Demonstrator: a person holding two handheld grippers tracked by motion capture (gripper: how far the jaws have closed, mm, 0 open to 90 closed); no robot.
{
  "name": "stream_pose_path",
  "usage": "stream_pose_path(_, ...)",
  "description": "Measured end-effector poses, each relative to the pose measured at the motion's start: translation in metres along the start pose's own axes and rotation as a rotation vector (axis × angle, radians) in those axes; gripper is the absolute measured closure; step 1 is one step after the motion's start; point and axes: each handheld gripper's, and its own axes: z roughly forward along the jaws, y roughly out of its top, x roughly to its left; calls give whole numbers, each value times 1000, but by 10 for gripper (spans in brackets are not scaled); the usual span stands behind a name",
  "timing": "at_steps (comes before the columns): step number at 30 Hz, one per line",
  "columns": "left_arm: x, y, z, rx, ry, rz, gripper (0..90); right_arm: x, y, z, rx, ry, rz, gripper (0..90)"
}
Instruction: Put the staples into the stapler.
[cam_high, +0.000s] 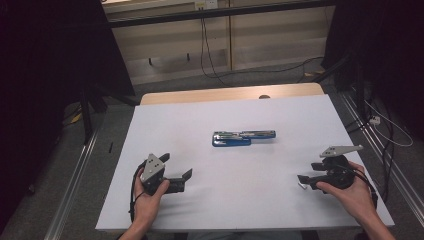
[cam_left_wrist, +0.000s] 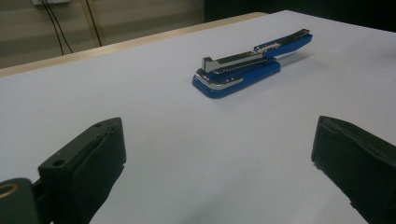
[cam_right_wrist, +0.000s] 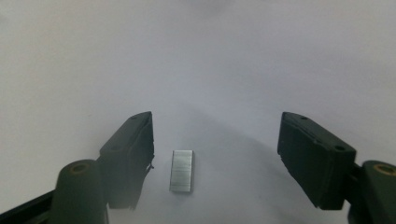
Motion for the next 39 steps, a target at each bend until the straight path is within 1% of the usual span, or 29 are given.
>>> stream_pose_path(2,0,0,0,0,-2,5,32,0,-1,0,24,17,0,375)
stream_pose_path(3,-1,0,0,-3,-3,1,32,0,-1,1,36,21,-12,410)
stream_pose_path(4,-1,0,-1,-5,-2,3,32,2,-1,0,45,1,-17,437)
stream_pose_path(5,-1,1,-1,-5,2,3,32,2,-1,0,39,-7,-26,460)
stream_pose_path(7,-1,1,-1,-4,4,5,32,3,0,-2,51,10,-22,509)
stream_pose_path(9,-1,1,-1,-2,6,5,32,3,0,-2,77,20,-15,554)
stream_pose_path(10,0,0,-1,1,8,8,32,3,0,-2,91,33,-16,579)
stream_pose_path(11,0,0,0,-2,9,5,32,4,0,-1,102,39,-17,622)
stream_pose_path(12,0,0,0,-2,9,4,32,5,0,-1,111,40,-30,655)
stream_pose_path(14,0,0,0,-1,9,6,32,8,1,0,130,37,-43,658)
stream_pose_path(15,0,0,0,-1,7,8,32,9,2,1,139,36,-48,673)
stream_pose_path(19,-1,0,0,-3,0,1,32,11,2,2,165,36,-54,679)
stream_pose_path(23,-1,0,1,5,-6,10,32,13,3,5,196,29,-68,683)
stream_pose_path(25,-1,0,1,7,-6,10,32,14,5,6,205,29,-84,683)
stream_pose_path(26,-1,0,1,7,-6,7,32,14,6,6,212,25,-84,683)
stream_pose_path(28,-1,0,1,7,-16,-4,32,15,7,7,217,21,-92,683)
stream_pose_path(31,-2,0,1,11,-14,3,32,16,8,9,231,6,-106,691)
stream_pose_path(32,-2,0,1,11,-16,1,32,16,9,10,238,12,-110,695)
stream_pose_path(39,-1,0,1,14,-14,3,32,19,12,13,276,11,-128,723)
